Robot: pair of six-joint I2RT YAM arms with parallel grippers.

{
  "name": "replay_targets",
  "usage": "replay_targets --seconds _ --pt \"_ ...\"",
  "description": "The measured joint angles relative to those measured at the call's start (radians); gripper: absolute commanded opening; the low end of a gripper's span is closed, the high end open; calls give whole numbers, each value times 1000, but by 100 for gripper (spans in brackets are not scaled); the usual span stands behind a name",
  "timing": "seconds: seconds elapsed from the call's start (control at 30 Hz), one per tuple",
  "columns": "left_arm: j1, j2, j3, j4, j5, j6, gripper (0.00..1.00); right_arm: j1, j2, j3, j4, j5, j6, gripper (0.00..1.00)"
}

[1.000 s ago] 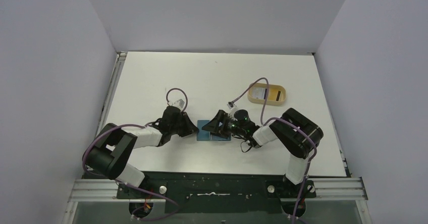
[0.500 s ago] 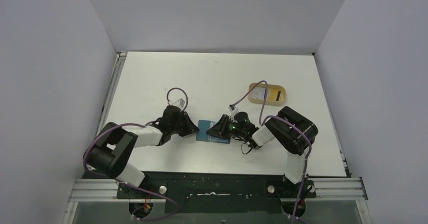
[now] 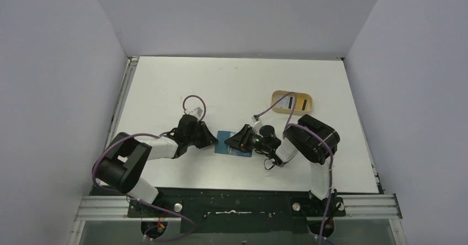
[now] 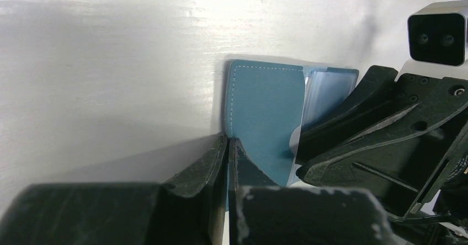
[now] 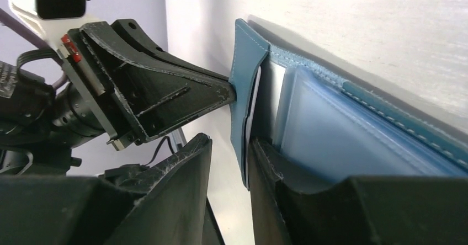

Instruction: Take the credit cards out of the card holder

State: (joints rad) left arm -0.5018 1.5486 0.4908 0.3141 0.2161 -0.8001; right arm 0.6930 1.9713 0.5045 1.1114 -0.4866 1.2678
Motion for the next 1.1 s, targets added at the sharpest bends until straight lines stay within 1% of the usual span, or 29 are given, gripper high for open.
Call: replay_targets --seconds 0.17,0.27,0.47,0.67,0.83,1.1 --pt "0 3 3 0 1 1 0 -5 40 -17 103 1 38 29" --pt "0 5 5 0 2 1 0 -6 52 -28 138 15 47 28" --pt "0 6 6 0 3 2 0 -13 56 -59 175 41 55 21" --pt "0 13 10 2 12 2 0 -21 61 -76 204 43 57 7" --pt "0 18 13 2 22 2 0 -27 86 -79 259 31 81 1" --pt "0 25 18 3 28 2 0 -34 94 -88 281 25 88 0"
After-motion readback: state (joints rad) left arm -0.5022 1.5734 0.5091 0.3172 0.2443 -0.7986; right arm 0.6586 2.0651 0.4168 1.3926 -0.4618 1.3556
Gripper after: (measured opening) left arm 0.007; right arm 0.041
